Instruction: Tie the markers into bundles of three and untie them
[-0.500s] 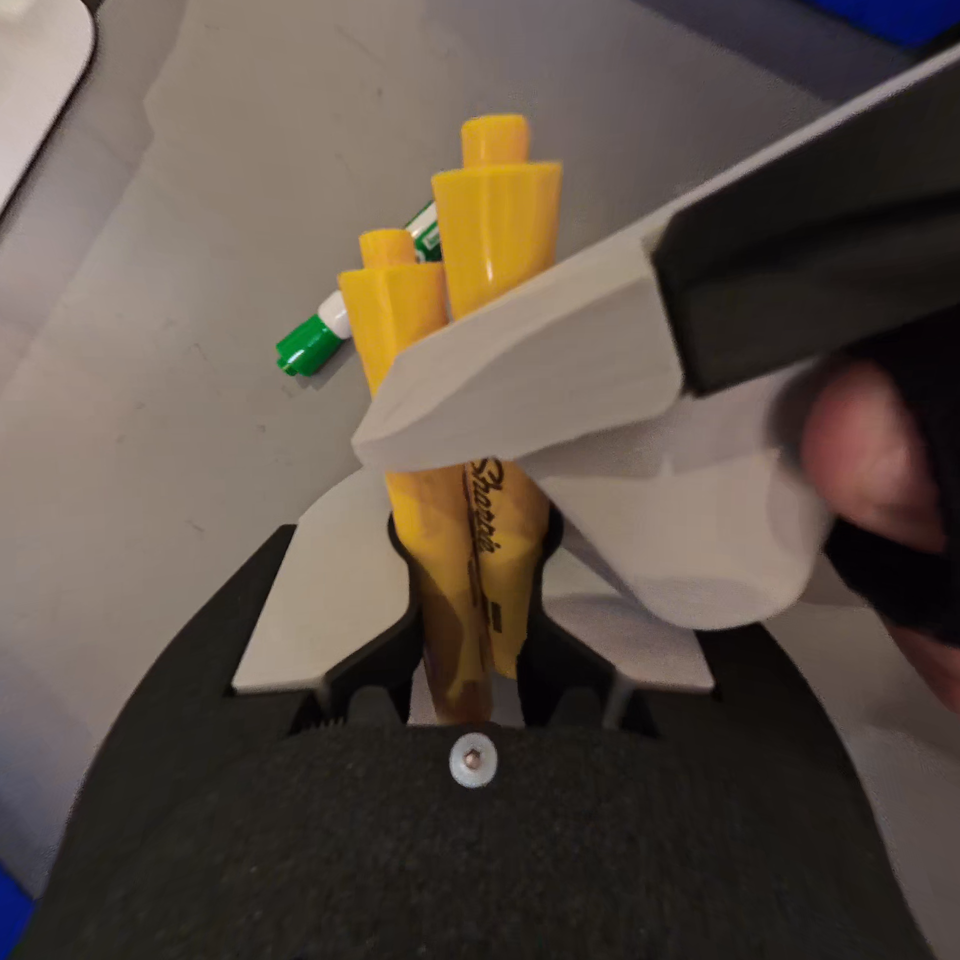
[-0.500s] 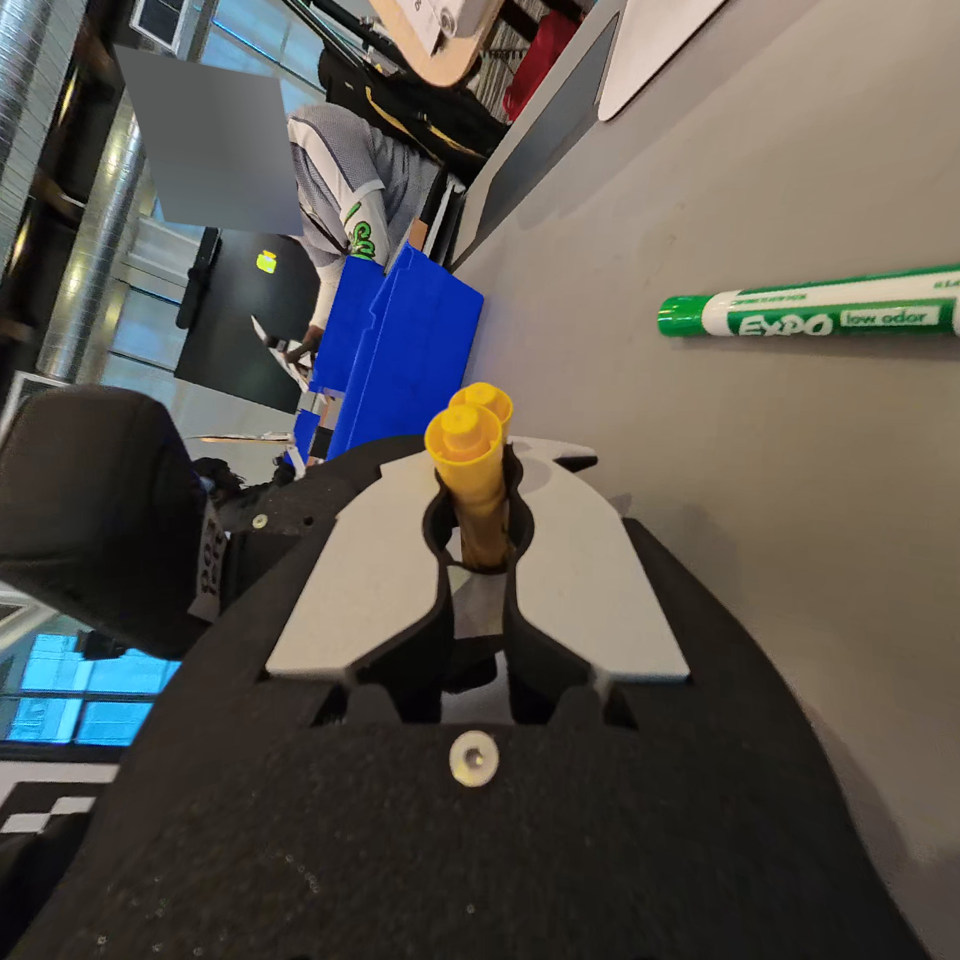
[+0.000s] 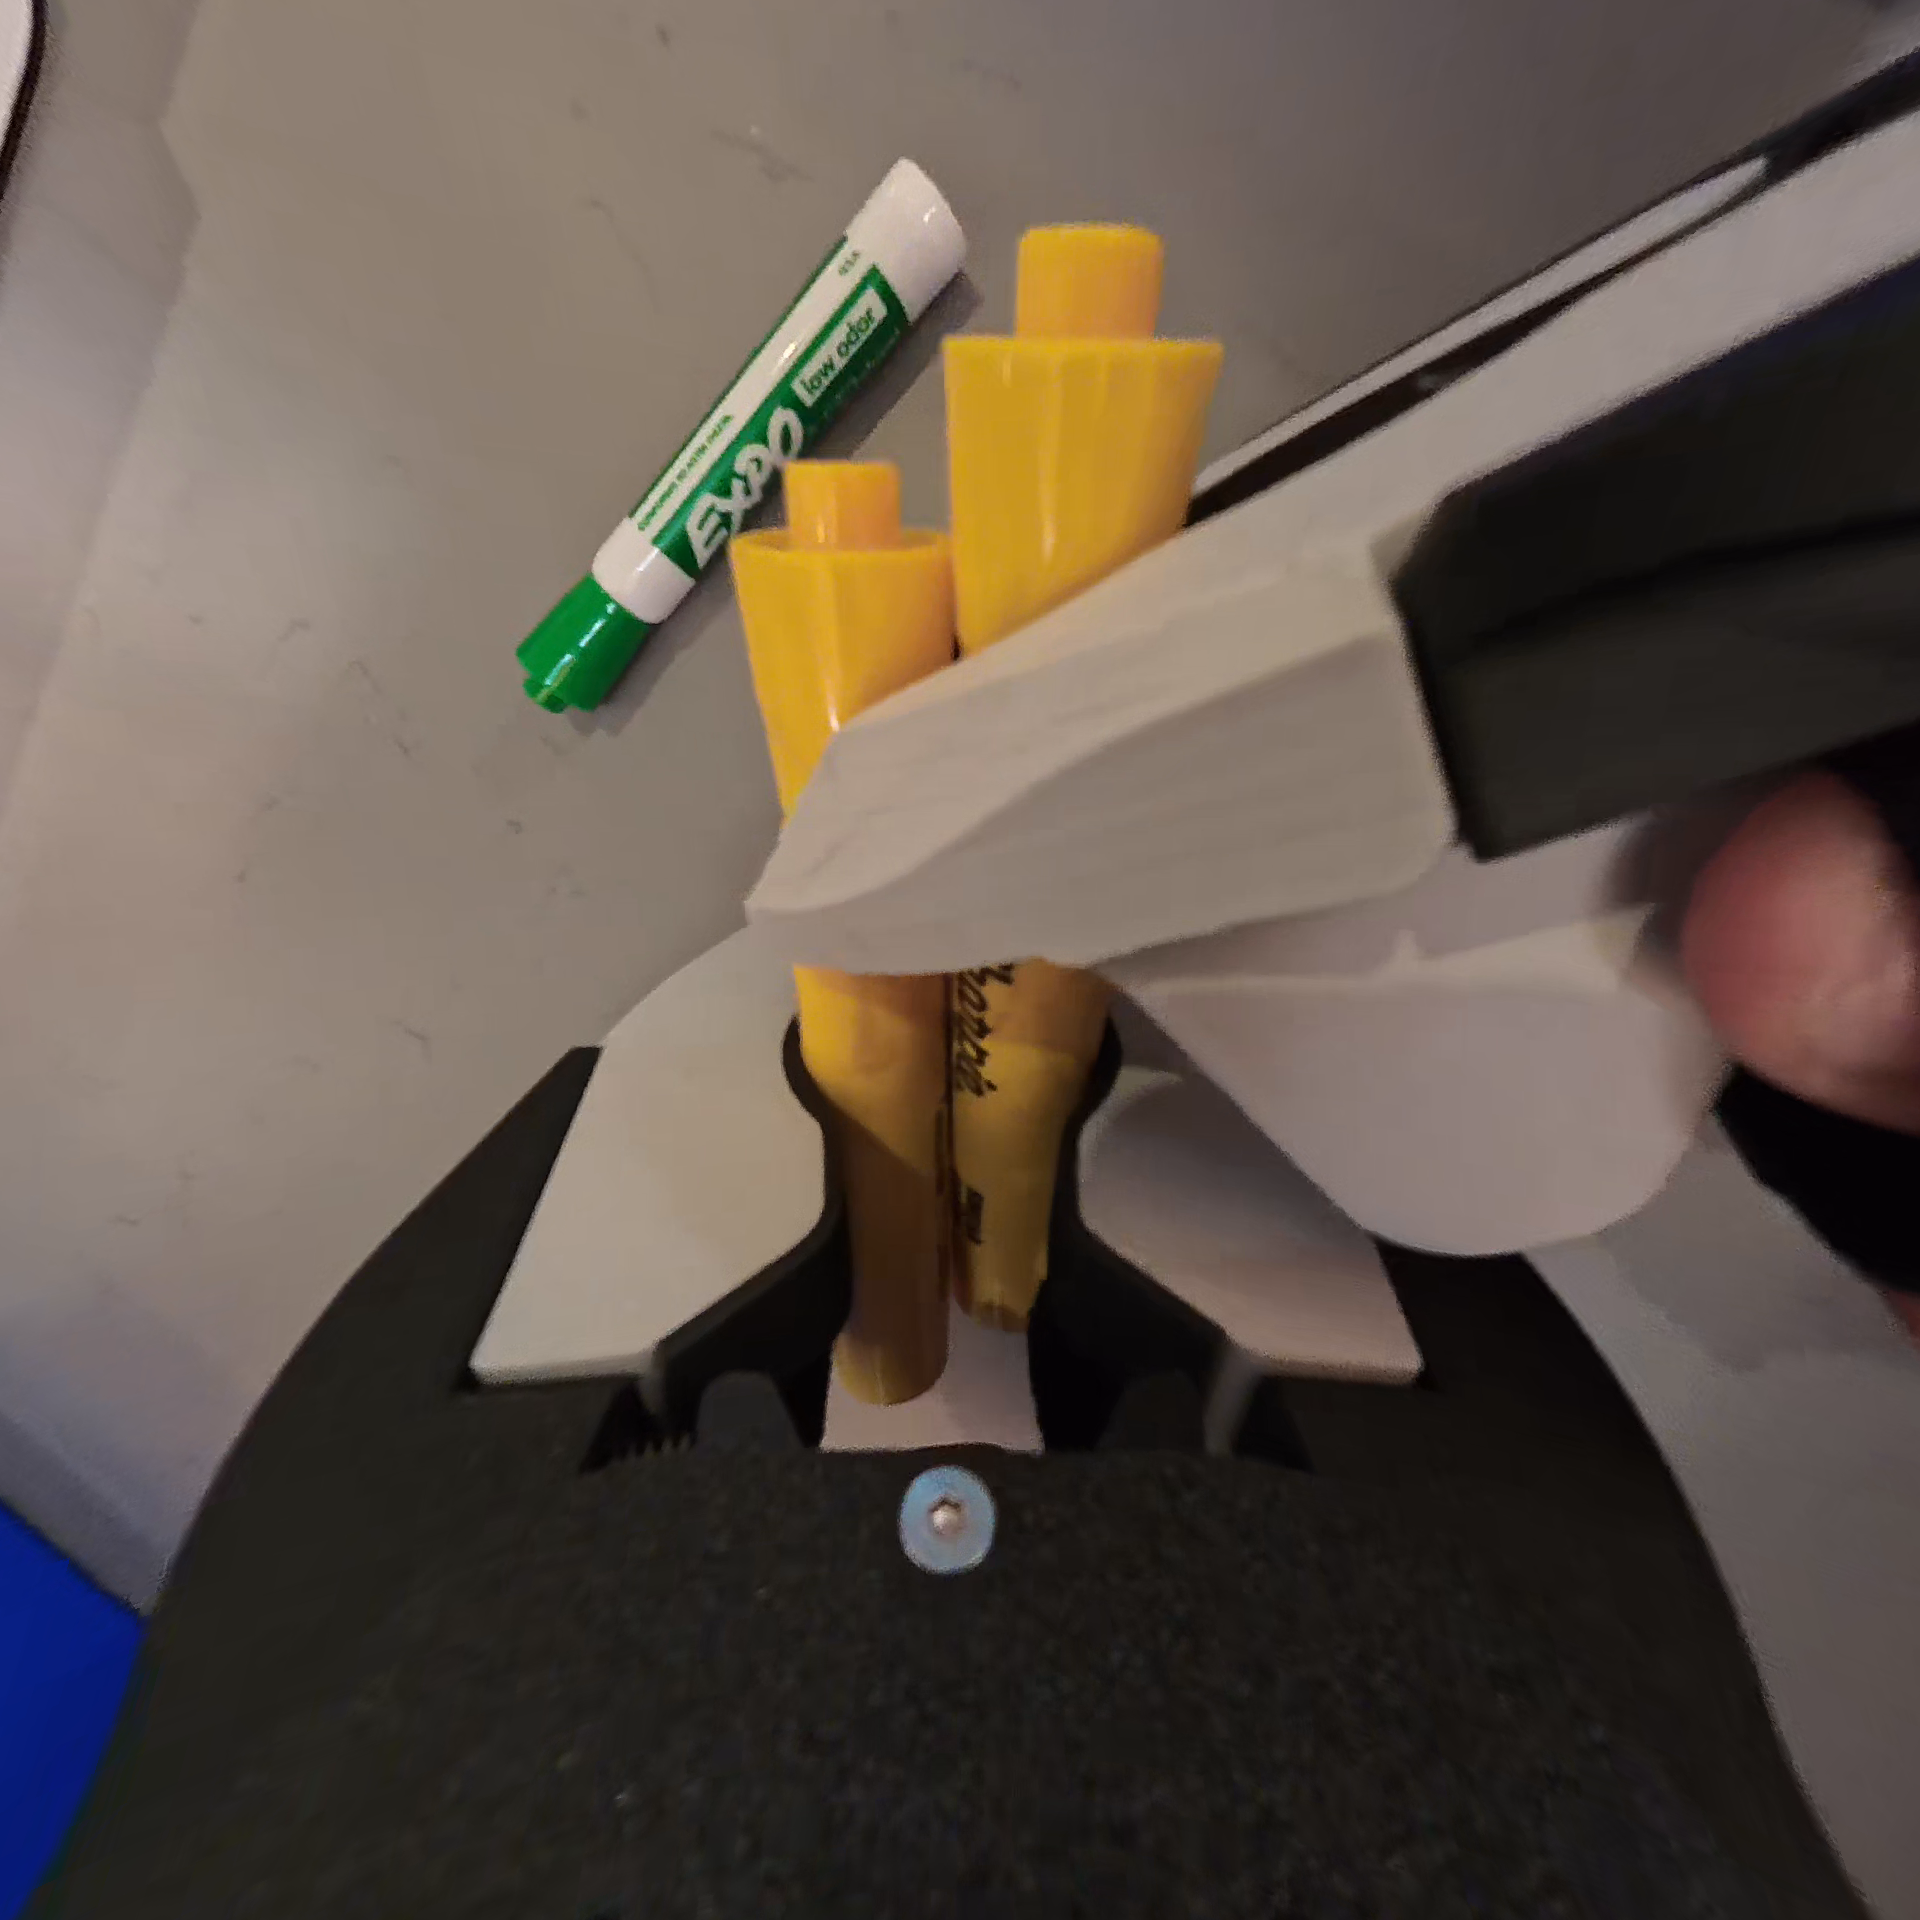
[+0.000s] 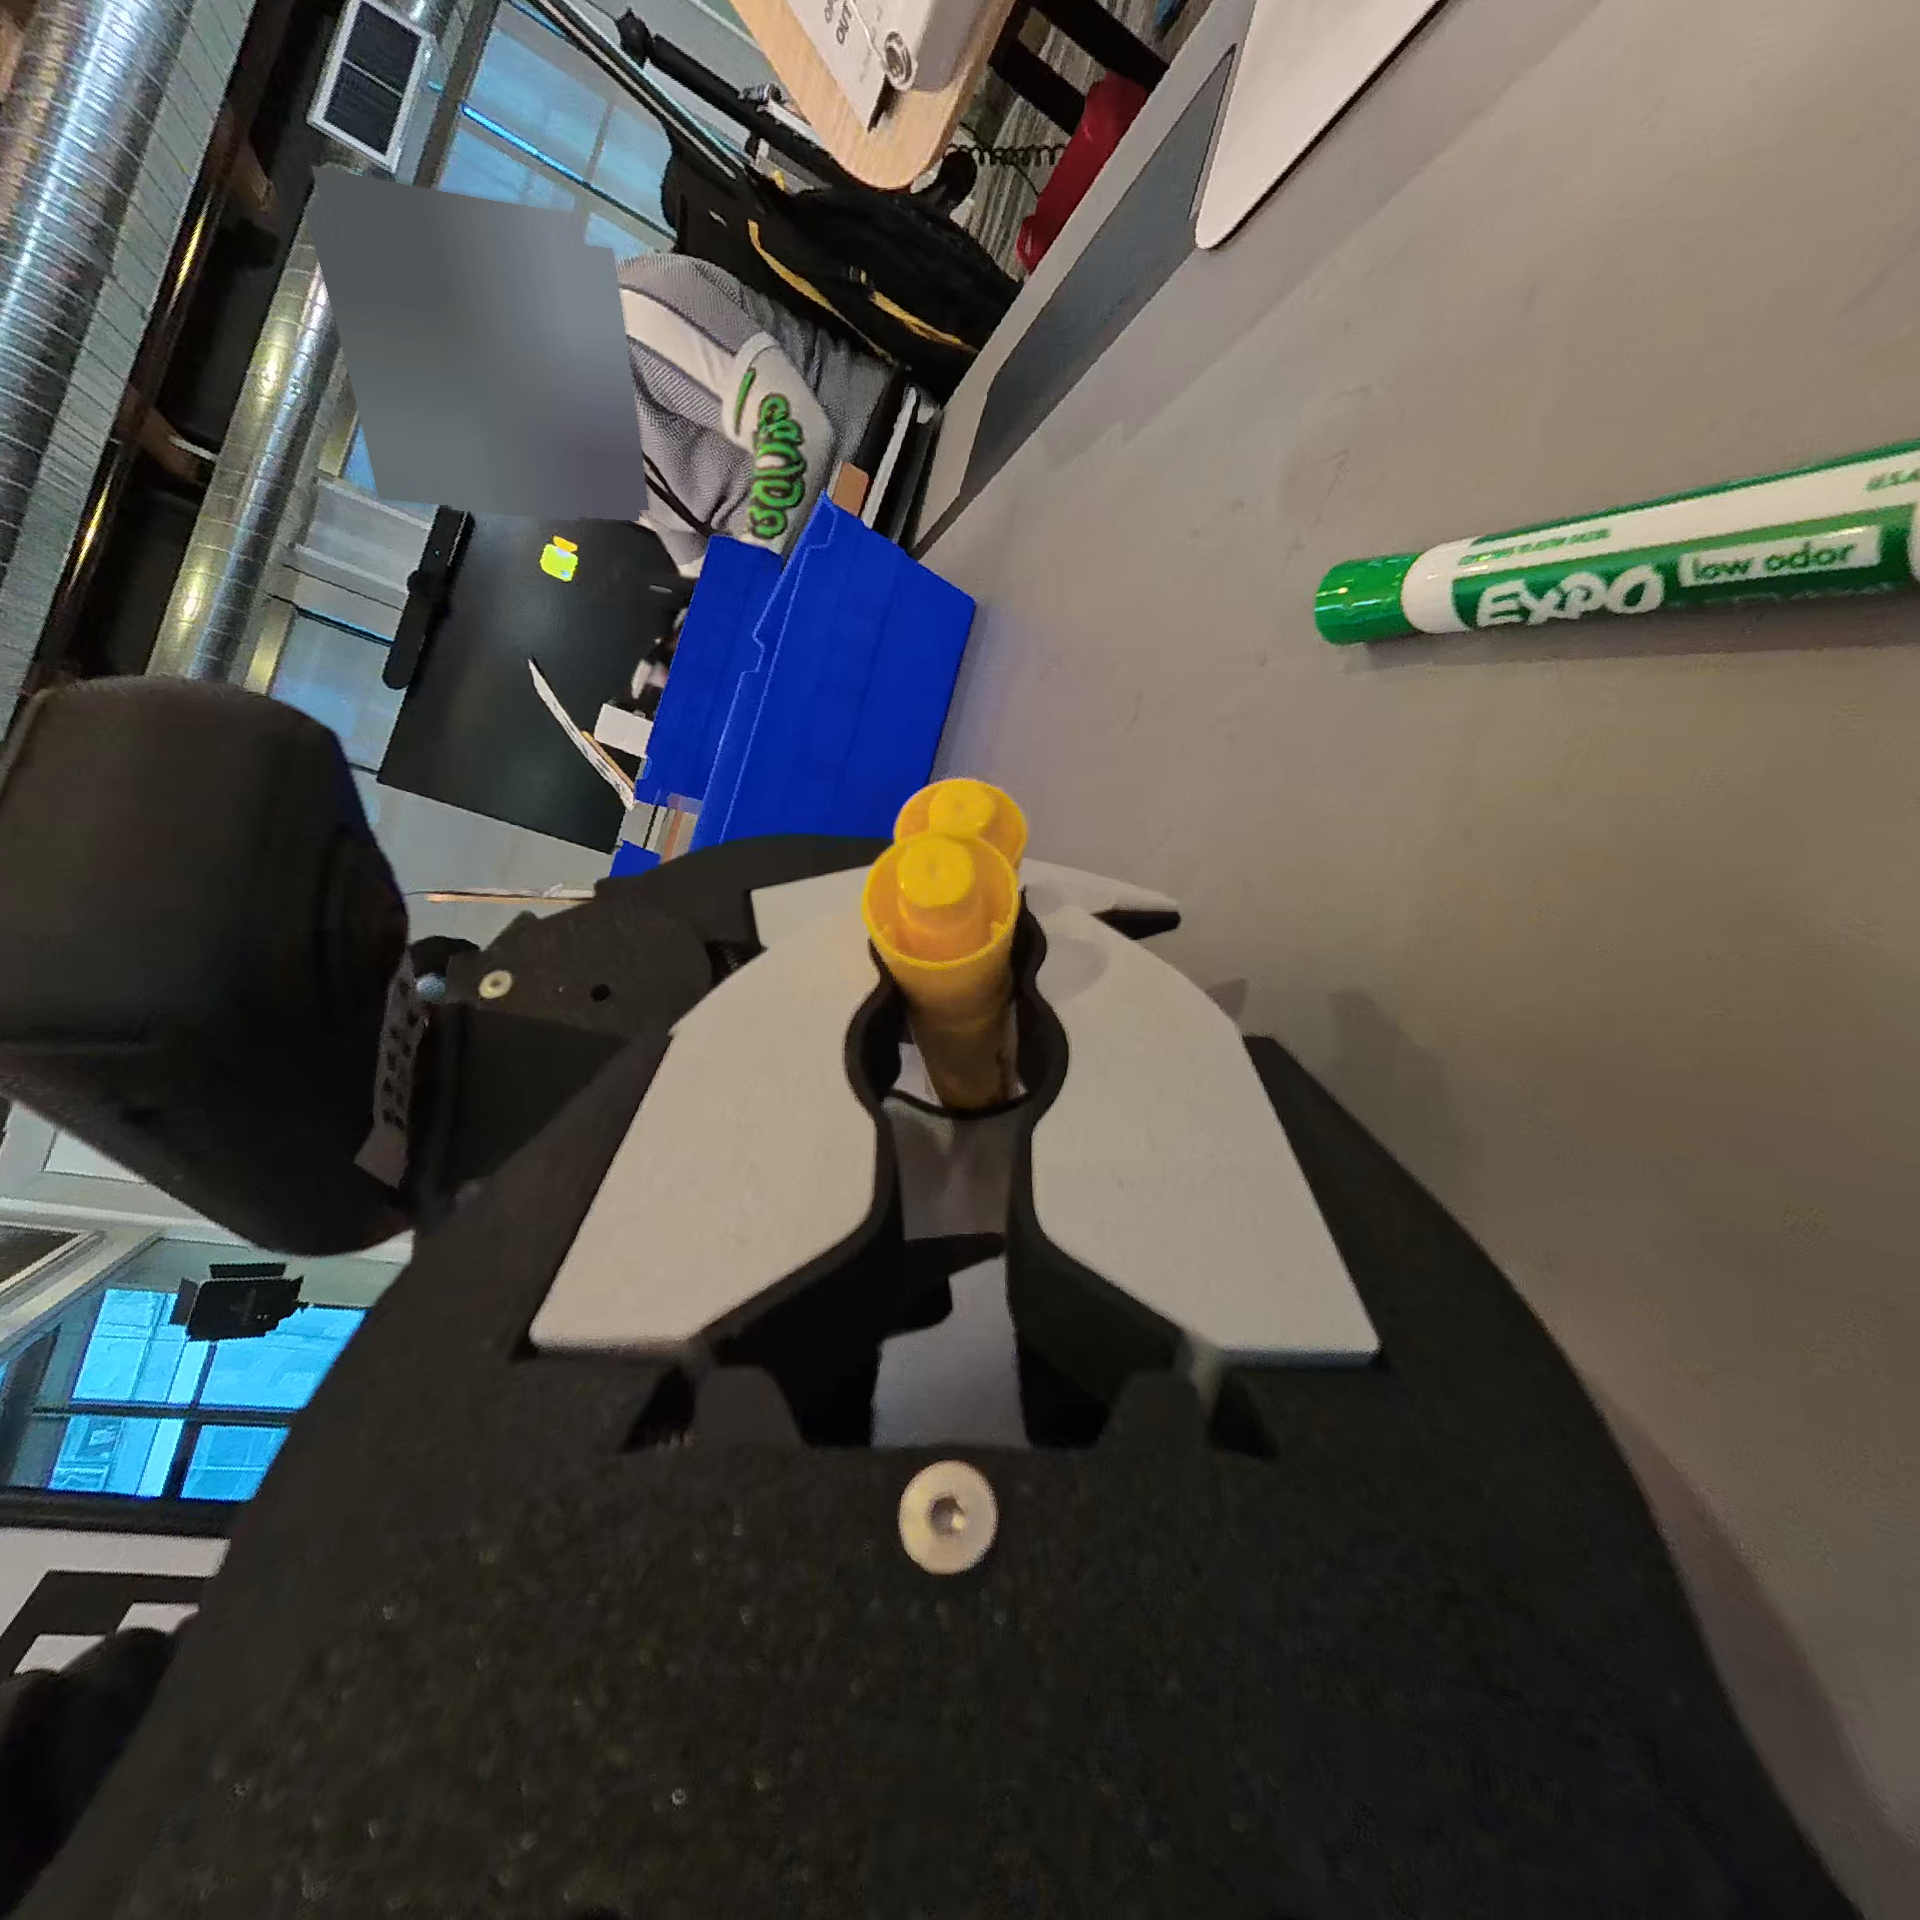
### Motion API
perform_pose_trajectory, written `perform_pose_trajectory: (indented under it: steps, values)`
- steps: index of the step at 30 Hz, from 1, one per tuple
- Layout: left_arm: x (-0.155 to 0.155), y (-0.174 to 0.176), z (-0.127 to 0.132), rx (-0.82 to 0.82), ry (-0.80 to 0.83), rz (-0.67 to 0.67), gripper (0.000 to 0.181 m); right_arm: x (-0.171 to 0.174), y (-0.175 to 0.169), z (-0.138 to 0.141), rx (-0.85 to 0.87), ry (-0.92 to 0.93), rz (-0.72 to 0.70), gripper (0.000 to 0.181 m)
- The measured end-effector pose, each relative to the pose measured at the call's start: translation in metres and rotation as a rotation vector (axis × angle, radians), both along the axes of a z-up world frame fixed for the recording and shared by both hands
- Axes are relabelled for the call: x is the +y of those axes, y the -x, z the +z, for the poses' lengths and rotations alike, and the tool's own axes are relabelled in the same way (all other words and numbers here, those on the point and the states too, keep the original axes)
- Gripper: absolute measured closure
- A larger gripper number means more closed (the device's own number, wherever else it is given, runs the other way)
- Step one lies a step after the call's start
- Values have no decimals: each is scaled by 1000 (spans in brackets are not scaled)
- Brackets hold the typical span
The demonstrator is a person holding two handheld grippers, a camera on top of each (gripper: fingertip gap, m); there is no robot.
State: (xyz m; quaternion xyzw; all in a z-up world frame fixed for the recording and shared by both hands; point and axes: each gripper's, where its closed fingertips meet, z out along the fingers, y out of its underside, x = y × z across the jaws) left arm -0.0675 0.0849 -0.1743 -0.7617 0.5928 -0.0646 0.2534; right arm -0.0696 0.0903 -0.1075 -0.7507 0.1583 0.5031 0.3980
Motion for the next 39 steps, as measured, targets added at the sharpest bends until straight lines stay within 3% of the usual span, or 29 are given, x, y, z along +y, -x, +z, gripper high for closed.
perform_pose_trajectory:
  steps: [1, 13, 19, 23, 27, 31, 33, 39]
  values:
    - [0, 1, 0, 11, 1, -17, 140, -1, 0, -1, -3, 1, 10, 163]
    - [-19, 14, -3, 77, 148, -210, 141, -14, -3, -2, -62, -27, 124, 152]
    - [-20, 33, -3, 187, 127, -352, 140, -31, 3, -8, -111, 37, 362, 149]
    - [-18, 48, 1, 231, 139, -428, 140, -40, -1, 4, -149, -43, 459, 149]
    - [-16, 60, 3, 255, 147, -420, 140, -40, -16, 12, -300, -234, 425, 165]
    - [-26, 61, 2, 248, 186, -433, 140, -47, -6, 17, -374, -381, 460, 172]
    - [-29, 61, 2, 258, 179, -442, 140, -48, -3, 10, -435, -372, 472, 175]
    - [-31, 58, 4, 240, 190, -441, 140, -52, -6, 12, -401, -378, 466, 172]
